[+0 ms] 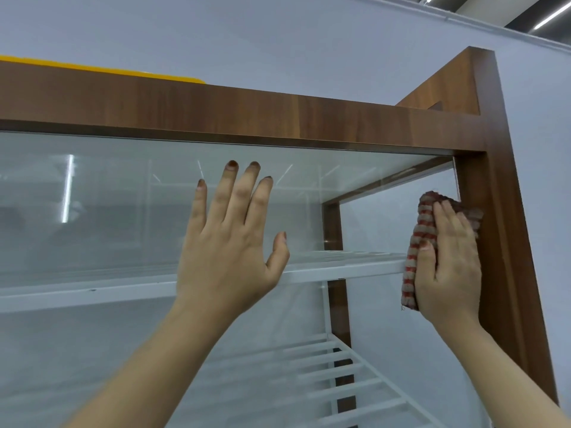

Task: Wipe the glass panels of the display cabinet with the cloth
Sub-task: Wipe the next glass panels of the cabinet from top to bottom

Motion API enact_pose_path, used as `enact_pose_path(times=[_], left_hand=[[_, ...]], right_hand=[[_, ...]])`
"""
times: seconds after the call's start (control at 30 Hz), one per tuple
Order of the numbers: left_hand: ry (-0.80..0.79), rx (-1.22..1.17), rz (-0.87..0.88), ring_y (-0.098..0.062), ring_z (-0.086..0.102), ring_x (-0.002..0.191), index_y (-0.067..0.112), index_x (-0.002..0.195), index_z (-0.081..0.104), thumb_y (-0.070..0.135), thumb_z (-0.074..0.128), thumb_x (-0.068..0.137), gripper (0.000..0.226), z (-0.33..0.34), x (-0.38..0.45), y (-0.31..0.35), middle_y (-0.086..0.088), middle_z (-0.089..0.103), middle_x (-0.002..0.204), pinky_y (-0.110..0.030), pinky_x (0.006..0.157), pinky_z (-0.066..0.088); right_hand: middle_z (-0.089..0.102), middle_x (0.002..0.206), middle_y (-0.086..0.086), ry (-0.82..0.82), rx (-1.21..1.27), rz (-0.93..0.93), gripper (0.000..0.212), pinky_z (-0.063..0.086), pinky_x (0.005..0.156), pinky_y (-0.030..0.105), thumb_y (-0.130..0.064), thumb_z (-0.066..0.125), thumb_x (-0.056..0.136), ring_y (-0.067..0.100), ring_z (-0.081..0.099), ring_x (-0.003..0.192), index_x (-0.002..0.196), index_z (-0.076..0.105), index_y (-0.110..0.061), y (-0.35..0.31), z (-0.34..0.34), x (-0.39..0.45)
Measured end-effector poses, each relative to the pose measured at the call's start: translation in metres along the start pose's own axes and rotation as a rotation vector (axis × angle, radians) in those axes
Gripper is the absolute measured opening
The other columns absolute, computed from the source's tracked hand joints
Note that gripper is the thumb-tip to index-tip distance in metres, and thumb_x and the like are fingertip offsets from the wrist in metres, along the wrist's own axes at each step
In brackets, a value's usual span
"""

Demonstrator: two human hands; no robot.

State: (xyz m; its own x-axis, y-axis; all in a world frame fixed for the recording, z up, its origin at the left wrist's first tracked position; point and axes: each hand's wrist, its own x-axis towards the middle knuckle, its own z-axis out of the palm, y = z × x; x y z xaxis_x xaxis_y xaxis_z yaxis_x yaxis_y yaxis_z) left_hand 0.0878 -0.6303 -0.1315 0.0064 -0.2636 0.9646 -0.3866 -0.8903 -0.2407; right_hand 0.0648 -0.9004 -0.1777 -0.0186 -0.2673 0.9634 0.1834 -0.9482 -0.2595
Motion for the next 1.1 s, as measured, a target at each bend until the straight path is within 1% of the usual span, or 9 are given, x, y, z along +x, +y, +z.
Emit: enact_pose_path(times=[0.2, 0.37, 0.5, 0.63, 0.73, 0.83, 0.97, 1.03, 1.1], left_hand=[[-0.008, 0.015, 0.020, -0.029, 0.018, 0.140, 0.008, 0.141, 0.032, 0.044, 0.034, 0.084, 0.067, 0.002, -0.001, -0.002, -0.012, 0.029, 0.150, -0.050, 0.113, 0.008], [-0.021, -0.014, 0.034, -0.029, 0.018, 0.141, 0.008, 0.142, 0.032, 0.045, 0.033, 0.086, 0.067, 0.001, 0.000, -0.004, -0.012, 0.028, 0.151, -0.050, 0.112, 0.007], [-0.035, -0.037, 0.042, -0.028, 0.019, 0.141, 0.009, 0.141, 0.035, 0.045, 0.034, 0.086, 0.066, 0.000, -0.001, -0.007, -0.010, 0.030, 0.150, -0.049, 0.113, 0.008], [-0.061, -0.052, 0.077, -0.026, 0.025, 0.139, 0.011, 0.140, 0.037, 0.044, 0.036, 0.086, 0.064, -0.011, -0.002, -0.013, -0.008, 0.035, 0.148, -0.049, 0.113, 0.016], [-0.094, -0.079, 0.089, -0.023, 0.028, 0.138, 0.012, 0.141, 0.036, 0.044, 0.036, 0.087, 0.062, -0.034, -0.029, -0.033, -0.006, 0.037, 0.147, -0.049, 0.111, 0.020], [-0.130, -0.056, 0.081, -0.021, 0.023, 0.140, 0.014, 0.141, 0.034, 0.043, 0.038, 0.087, 0.062, -0.058, -0.081, -0.066, -0.004, 0.033, 0.149, -0.049, 0.111, 0.018], [-0.114, -0.032, 0.027, -0.022, 0.023, 0.140, 0.016, 0.138, 0.036, 0.044, 0.043, 0.084, 0.062, -0.078, -0.136, -0.117, -0.003, 0.030, 0.148, -0.049, 0.112, 0.016], [-0.116, -0.023, -0.006, -0.023, 0.024, 0.139, 0.017, 0.136, 0.038, 0.044, 0.044, 0.082, 0.061, -0.081, -0.148, -0.137, -0.004, 0.030, 0.148, -0.049, 0.113, 0.015], [-0.137, 0.018, 0.005, -0.023, 0.022, 0.140, 0.016, 0.136, 0.039, 0.045, 0.044, 0.081, 0.062, -0.081, -0.154, -0.152, -0.005, 0.028, 0.149, -0.048, 0.114, 0.013]], right_hand=[[0.030, 0.149, 0.006, -0.002, -0.004, 0.004, 0.057, 0.016, 0.113, 0.045, -0.035, 0.023, 0.091, 0.024, 0.020, 0.139, 0.144, 0.027, -0.013, -0.037, 0.008, -0.040], [0.029, 0.150, 0.005, -0.038, -0.019, -0.086, 0.056, 0.012, 0.114, 0.035, -0.031, 0.026, 0.091, 0.023, 0.019, 0.140, 0.144, 0.028, -0.012, -0.083, 0.019, -0.063], [0.030, 0.150, 0.005, -0.051, -0.031, -0.159, 0.057, 0.021, 0.111, 0.043, -0.027, 0.028, 0.090, 0.023, 0.021, 0.140, 0.144, 0.027, -0.013, -0.116, 0.027, -0.074], [0.031, 0.149, 0.006, -0.037, -0.011, -0.178, 0.055, 0.020, 0.112, 0.041, -0.025, 0.028, 0.090, 0.023, 0.022, 0.140, 0.143, 0.027, -0.012, -0.123, 0.030, -0.075], [0.035, 0.146, 0.007, -0.023, 0.051, -0.212, 0.049, 0.019, 0.112, 0.038, -0.021, 0.031, 0.092, 0.024, 0.024, 0.139, 0.140, 0.033, -0.009, -0.120, 0.028, -0.074], [0.042, 0.140, 0.009, 0.009, 0.161, -0.206, 0.042, 0.021, 0.113, 0.034, -0.014, 0.033, 0.093, 0.022, 0.028, 0.137, 0.133, 0.043, -0.006, -0.122, 0.026, -0.079], [0.049, 0.132, 0.010, 0.076, 0.317, -0.144, 0.035, 0.027, 0.111, 0.040, -0.008, 0.035, 0.094, 0.023, 0.037, 0.131, 0.124, 0.051, 0.001, -0.156, 0.027, -0.101], [0.049, 0.132, 0.006, 0.077, 0.388, -0.172, 0.034, 0.028, 0.111, 0.041, -0.010, 0.034, 0.096, 0.024, 0.038, 0.131, 0.122, 0.052, 0.003, -0.185, 0.031, -0.120], [0.051, 0.131, 0.007, 0.073, 0.399, -0.220, 0.034, 0.030, 0.108, 0.047, -0.015, 0.034, 0.098, 0.027, 0.039, 0.130, 0.122, 0.054, -0.001, -0.215, 0.039, -0.139]])
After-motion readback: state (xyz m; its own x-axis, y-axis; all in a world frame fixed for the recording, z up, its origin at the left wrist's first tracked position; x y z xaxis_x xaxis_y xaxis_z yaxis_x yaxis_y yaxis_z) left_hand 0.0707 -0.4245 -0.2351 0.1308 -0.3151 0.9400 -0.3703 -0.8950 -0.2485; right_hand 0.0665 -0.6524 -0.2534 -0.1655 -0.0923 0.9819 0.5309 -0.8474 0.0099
